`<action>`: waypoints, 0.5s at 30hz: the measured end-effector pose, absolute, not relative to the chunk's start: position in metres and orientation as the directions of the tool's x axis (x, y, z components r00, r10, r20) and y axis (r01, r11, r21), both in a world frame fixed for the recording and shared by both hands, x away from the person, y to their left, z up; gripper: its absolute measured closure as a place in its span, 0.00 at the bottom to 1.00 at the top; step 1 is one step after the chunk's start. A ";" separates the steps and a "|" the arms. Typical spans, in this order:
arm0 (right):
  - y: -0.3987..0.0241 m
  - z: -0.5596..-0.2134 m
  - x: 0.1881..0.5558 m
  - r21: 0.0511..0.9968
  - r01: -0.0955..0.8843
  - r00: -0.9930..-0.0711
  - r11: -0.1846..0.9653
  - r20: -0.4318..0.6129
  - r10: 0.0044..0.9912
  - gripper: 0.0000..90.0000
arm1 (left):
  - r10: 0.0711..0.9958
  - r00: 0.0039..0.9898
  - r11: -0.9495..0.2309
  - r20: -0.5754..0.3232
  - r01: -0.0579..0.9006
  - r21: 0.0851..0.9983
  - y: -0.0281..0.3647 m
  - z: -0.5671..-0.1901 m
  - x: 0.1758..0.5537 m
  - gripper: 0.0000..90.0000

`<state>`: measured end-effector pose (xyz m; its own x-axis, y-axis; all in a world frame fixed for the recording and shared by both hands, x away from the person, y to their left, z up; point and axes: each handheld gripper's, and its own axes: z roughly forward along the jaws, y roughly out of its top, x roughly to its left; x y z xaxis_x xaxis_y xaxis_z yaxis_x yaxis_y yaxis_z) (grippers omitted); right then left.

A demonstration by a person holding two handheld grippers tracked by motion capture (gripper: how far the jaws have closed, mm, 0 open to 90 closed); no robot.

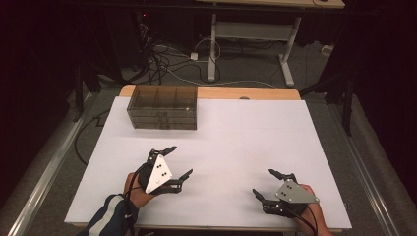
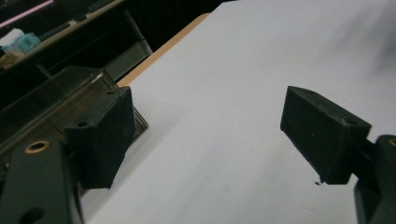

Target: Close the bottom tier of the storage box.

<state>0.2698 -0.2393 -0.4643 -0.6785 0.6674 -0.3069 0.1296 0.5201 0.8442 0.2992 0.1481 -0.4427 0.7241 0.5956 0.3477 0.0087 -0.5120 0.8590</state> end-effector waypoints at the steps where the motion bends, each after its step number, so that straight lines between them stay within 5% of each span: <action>1: -0.239 -0.464 0.270 0.845 0.131 -0.679 0.518 -0.304 0.668 0.24 | 0.592 0.720 -0.529 0.362 0.009 0.849 0.148 -0.445 0.299 0.20; 15: -0.237 -0.466 0.271 0.842 0.135 -0.672 0.522 -0.310 0.673 0.24 | 0.596 0.749 -0.540 0.289 0.108 0.835 0.166 -0.474 0.298 0.20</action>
<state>0.2715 -0.2366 -0.4660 -0.6719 0.6728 -0.3096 0.1348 0.5222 0.8421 0.2979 0.1660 -0.4737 0.7494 0.5957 0.2889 0.1075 -0.5400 0.8348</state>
